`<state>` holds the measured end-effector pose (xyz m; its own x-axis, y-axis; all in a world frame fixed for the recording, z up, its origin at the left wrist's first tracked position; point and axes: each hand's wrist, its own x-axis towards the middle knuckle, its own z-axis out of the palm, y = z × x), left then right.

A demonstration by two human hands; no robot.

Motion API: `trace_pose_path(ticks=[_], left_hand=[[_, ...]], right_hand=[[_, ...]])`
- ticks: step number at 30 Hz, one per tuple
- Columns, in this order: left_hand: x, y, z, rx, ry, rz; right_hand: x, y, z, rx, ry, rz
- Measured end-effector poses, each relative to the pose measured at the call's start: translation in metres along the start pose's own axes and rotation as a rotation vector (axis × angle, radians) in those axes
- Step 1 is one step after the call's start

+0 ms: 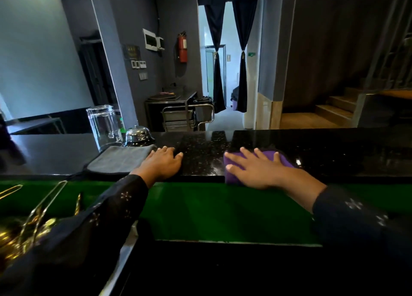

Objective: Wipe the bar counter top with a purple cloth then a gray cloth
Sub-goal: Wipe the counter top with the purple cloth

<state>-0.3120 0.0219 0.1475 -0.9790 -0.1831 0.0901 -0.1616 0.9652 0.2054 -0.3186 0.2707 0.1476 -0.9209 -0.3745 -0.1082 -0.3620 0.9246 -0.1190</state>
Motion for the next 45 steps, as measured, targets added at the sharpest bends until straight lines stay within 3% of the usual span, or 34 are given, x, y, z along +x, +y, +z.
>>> trace_pose_path(ticks=[6,15,24,29,37,42,45], left_hand=[[0.009,-0.004,0.01,-0.01,-0.045,-0.025],[0.004,-0.003,0.005,-0.03,-0.076,-0.023],[0.011,0.001,-0.025,0.04,-0.176,0.046],[0.026,-0.036,-0.026,0.191,-0.112,0.124],[0.039,-0.047,-0.006,0.135,-0.088,0.101],[0.038,-0.05,-0.003,0.085,-0.069,0.13],[0.04,-0.051,-0.003,0.058,-0.083,0.128]], right_hand=[[0.013,-0.035,0.003,-0.023,-0.016,-0.083],[0.114,-0.085,-0.013,0.017,-0.022,0.075],[0.075,-0.064,0.0,-0.048,-0.038,-0.152],[0.11,-0.087,-0.005,0.0,-0.027,-0.053],[0.172,-0.099,-0.013,-0.002,-0.02,-0.059],[0.2,-0.058,-0.022,0.018,0.017,0.148],[0.211,-0.077,-0.027,0.003,0.002,0.239]])
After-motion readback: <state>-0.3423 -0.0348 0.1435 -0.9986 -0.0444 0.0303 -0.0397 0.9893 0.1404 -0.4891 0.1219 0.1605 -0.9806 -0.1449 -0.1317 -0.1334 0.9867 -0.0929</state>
